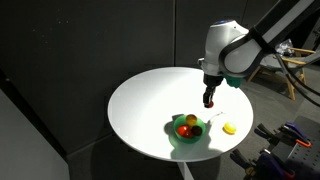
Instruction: Put the toy strawberry in the bowl
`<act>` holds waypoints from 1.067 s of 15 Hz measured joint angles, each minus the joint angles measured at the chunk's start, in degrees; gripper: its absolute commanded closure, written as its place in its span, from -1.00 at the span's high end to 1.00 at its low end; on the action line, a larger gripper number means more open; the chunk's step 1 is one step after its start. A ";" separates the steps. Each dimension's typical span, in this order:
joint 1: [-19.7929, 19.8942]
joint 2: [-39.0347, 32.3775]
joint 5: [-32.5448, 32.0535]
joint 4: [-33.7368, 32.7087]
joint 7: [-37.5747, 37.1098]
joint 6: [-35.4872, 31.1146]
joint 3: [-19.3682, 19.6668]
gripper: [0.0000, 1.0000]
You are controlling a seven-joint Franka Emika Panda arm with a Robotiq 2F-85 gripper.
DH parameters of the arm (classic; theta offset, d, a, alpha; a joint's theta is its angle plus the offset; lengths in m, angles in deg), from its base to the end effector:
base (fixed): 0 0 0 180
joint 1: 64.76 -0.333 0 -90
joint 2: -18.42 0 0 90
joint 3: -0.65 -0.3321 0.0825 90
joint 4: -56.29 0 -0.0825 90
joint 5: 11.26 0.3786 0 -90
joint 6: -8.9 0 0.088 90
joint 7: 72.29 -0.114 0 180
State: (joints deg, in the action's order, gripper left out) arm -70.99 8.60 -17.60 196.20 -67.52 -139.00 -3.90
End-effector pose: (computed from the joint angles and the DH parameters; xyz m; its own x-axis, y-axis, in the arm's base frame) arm 0.4754 0.0927 0.2443 0.9337 0.3562 -0.0362 0.3575 -0.9331 0.0394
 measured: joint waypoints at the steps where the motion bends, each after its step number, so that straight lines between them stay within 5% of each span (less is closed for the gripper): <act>1: -0.02 0.04 0.11 0.05 0.17 0.30 -0.47 -0.54; 11: -0.04 2.29 0.93 1.40 1.29 1.88 -3.34 -0.54; 12: -0.04 2.45 0.93 1.48 1.29 1.95 -3.39 -0.04; 16: -0.05 2.15 0.93 1.49 1.29 1.94 -3.39 -0.04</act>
State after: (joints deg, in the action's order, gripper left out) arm -71.04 10.76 -16.67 197.69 -66.23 -137.07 -7.29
